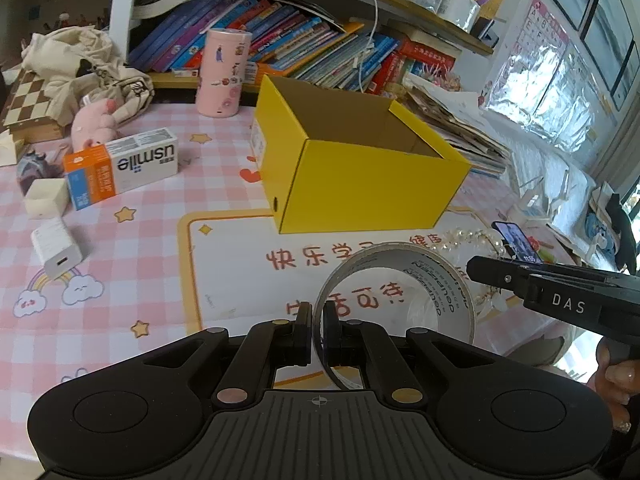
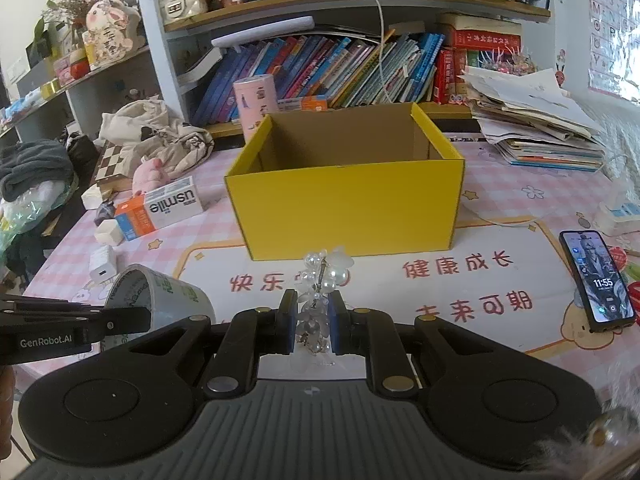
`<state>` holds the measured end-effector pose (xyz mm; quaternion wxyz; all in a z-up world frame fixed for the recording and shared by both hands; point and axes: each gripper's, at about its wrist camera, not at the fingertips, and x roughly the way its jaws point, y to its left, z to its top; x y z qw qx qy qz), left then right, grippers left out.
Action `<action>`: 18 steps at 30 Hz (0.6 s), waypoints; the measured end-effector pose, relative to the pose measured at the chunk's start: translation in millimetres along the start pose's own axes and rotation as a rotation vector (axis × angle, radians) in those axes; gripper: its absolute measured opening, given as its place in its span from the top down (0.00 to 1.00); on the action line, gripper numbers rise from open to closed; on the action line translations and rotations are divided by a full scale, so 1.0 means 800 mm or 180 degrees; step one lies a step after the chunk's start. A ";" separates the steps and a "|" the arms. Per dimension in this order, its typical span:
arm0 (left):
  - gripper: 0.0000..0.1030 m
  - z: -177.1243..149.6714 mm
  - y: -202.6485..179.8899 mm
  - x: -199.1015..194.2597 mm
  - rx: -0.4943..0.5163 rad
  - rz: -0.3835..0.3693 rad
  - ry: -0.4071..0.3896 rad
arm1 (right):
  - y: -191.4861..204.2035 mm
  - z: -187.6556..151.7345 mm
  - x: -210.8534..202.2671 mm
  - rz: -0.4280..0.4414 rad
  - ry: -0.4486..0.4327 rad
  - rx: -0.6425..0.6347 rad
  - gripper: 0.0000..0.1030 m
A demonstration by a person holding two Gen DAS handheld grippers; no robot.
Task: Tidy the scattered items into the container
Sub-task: 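Carry the tape roll and beaded ornament with both tools toward the yellow box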
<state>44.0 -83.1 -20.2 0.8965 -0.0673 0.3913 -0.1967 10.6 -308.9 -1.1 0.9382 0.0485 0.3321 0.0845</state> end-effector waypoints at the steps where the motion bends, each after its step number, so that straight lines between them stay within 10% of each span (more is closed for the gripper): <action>1: 0.97 0.001 -0.003 0.002 0.0006 0.0000 0.0005 | -0.004 0.001 0.001 -0.0002 0.0001 0.0008 0.86; 18: 0.97 0.018 -0.041 0.035 0.0079 -0.0024 0.0050 | -0.054 0.012 0.008 -0.0034 -0.0005 0.0070 0.86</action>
